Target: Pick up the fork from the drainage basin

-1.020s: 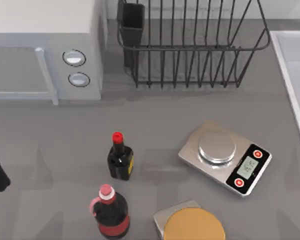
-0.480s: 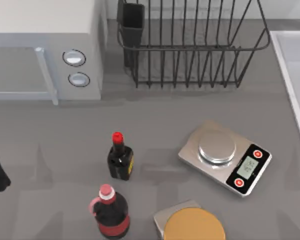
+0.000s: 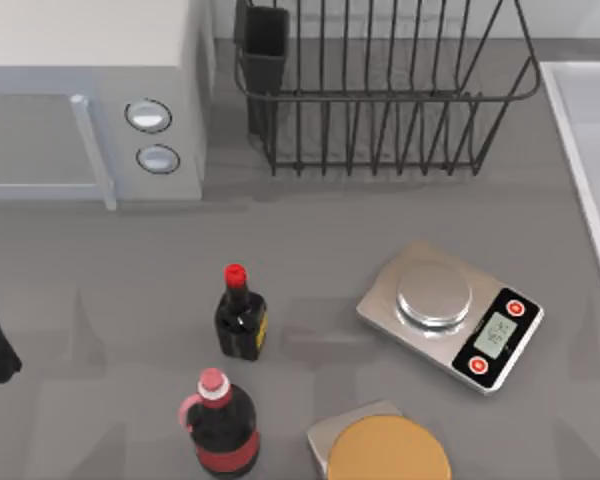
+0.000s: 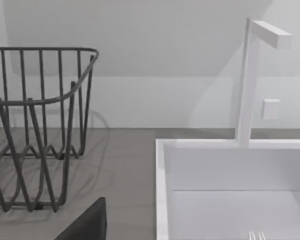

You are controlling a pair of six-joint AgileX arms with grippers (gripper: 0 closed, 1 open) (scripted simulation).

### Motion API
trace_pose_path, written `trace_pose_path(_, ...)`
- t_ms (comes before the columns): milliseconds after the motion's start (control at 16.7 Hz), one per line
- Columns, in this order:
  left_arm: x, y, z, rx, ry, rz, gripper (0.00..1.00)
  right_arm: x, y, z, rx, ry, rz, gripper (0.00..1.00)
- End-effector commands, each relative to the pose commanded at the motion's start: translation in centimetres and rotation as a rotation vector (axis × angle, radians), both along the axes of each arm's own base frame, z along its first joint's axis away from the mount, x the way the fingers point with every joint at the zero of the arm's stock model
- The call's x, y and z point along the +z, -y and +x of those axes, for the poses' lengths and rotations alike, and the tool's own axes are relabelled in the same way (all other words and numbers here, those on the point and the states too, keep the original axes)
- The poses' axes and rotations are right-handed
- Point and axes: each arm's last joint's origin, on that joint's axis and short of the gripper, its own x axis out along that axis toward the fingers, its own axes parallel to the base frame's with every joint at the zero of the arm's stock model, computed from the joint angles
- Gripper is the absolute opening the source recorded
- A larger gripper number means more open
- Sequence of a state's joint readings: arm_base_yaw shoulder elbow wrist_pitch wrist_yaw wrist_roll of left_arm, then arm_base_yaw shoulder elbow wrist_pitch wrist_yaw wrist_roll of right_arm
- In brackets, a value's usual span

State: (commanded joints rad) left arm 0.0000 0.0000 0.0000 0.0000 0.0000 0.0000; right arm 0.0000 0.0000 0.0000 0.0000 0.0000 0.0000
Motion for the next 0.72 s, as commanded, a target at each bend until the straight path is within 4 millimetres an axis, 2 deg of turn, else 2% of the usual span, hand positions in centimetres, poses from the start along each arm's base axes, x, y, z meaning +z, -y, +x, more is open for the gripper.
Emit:
trace_pose_path(360,0.0,0.0,0.0,0.0,0.0,0.0,1.0,0.6,0.0,0.0,-0.004,-0.021,-0.004,1.0)
trace_pose_path(540,0.0,0.0,0.0,0.0,0.0,0.0,1.0,2.9,0.2,0.3,-0.019,-0.103,-0.018,1.0)
trace_pose_path(720,0.0,0.0,0.0,0.0,0.0,0.0,1.0,6.6,0.5,1.6,-0.04,-0.246,-0.038,1.0)
